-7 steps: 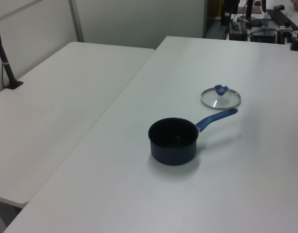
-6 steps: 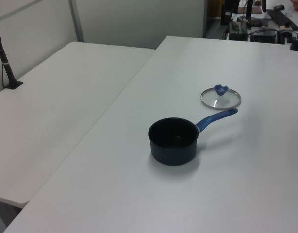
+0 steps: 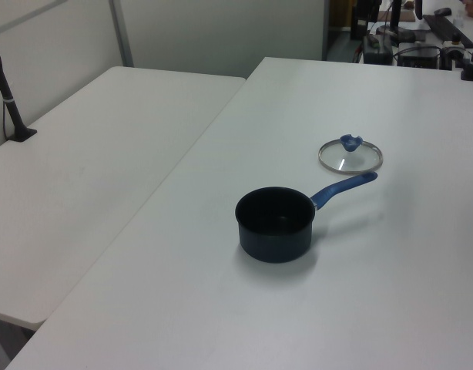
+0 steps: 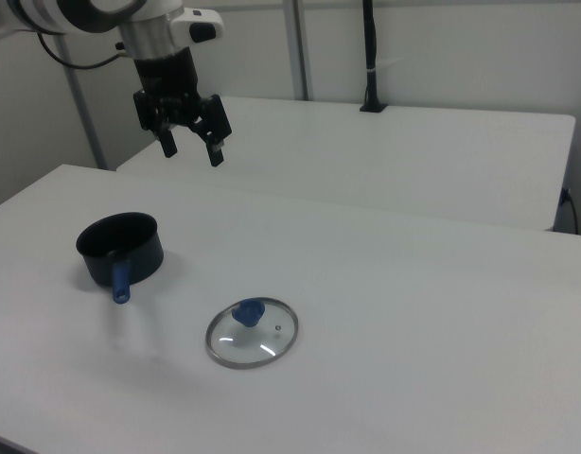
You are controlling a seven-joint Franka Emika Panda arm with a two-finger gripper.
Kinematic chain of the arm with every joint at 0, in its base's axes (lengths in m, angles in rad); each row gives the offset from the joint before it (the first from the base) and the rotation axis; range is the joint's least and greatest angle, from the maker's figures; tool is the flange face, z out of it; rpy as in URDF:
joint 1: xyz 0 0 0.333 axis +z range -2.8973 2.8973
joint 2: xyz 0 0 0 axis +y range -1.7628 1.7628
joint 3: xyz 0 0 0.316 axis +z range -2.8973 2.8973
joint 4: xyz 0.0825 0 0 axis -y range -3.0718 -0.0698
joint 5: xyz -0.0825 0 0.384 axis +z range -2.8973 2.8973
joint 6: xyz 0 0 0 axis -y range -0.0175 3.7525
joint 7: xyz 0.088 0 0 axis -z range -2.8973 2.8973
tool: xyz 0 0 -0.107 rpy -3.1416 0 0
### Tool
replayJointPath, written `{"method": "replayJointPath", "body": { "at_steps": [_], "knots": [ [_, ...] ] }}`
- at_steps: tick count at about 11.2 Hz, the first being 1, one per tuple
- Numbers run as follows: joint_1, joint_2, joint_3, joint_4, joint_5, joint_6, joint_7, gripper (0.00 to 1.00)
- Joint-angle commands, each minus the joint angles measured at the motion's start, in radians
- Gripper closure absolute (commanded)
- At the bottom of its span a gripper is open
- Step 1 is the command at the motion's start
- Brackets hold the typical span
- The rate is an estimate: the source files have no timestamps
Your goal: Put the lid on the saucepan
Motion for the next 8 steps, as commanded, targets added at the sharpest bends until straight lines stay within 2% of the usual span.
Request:
{"method": "replayJointPath", "body": {
  "at_steps": [1,2,4,6,8],
  "knots": [
    [0.001,-0.067,-0.013,-0.070,-0.013,-0.013,-0.029,0.00],
    [-0.005,-0.073,-0.014,-0.085,-0.021,-0.007,-0.110,0.00],
    [-0.019,-0.055,-0.016,-0.129,-0.078,0.005,-0.392,0.00],
    [-0.030,-0.059,-0.016,-0.233,-0.125,0.039,-0.411,0.00],
    [-0.057,-0.059,-0.014,-0.373,-0.113,0.216,-0.340,0.00]
  ]
}}
